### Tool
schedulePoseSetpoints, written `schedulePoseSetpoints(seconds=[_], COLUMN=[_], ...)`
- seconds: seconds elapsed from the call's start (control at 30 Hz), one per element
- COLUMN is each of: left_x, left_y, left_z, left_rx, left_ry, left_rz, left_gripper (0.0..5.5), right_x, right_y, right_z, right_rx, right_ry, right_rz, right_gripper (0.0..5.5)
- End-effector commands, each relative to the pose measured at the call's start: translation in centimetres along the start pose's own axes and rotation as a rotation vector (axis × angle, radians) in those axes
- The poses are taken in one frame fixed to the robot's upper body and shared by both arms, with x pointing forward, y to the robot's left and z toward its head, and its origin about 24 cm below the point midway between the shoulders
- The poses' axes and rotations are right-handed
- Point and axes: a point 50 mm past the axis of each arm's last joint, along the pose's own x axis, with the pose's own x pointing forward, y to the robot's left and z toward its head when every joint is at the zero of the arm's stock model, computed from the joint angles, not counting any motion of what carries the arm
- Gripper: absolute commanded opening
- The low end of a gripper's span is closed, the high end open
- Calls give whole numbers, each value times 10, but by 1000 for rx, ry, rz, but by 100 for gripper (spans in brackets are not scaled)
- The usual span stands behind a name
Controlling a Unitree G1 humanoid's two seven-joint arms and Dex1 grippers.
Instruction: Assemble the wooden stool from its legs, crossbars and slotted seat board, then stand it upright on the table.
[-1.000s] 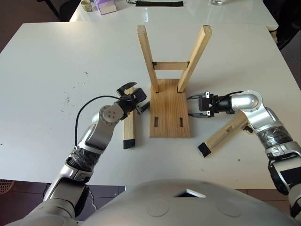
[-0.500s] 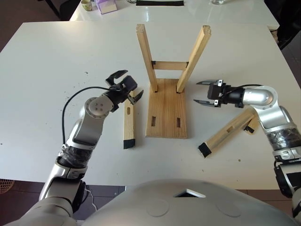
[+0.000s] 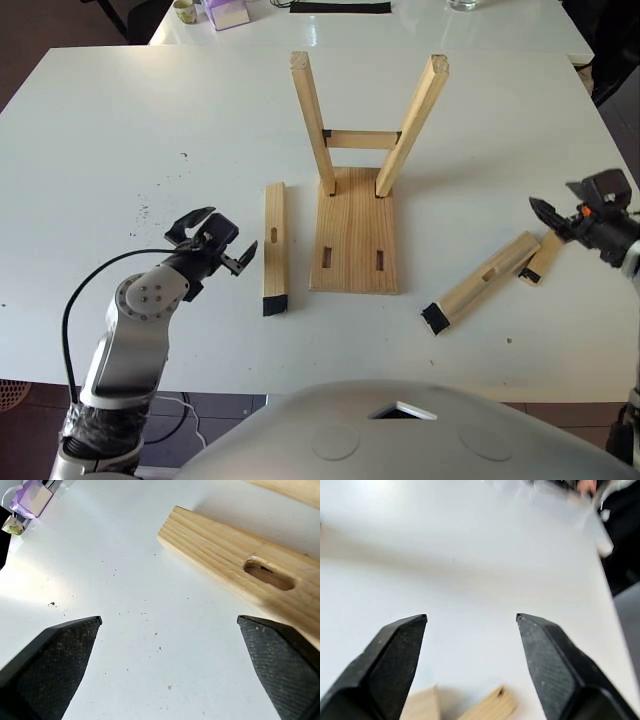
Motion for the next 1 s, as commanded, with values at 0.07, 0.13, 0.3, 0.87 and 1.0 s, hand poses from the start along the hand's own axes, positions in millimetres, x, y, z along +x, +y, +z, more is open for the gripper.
schedulePoseSetpoints(seconds=[0.07, 0.13, 0.3, 0.87, 1.0], left_x=[-10, -12, -9, 1, 2], left_y=[-5, -7, -12, -14, -14], left_z=[-3, -5, -2, 2, 0], left_rx=[-27, -33, -34, 17, 23], left_ry=[27, 36, 27, 15, 24], left_rz=[54, 62, 51, -3, -16], left_gripper=[505, 505, 505, 505, 505], right_x=[-30, -33, -34, -26, -19], right_y=[-10, -8, 8, 55, 55], right_z=[-31, -36, -41, -43, -47], right_rx=[129, 148, 210, 308, 321], right_ry=[204, 245, 277, 255, 244], right_rz=[-158, -145, -86, 9, -23], right_gripper=[331, 331, 331, 331, 331])
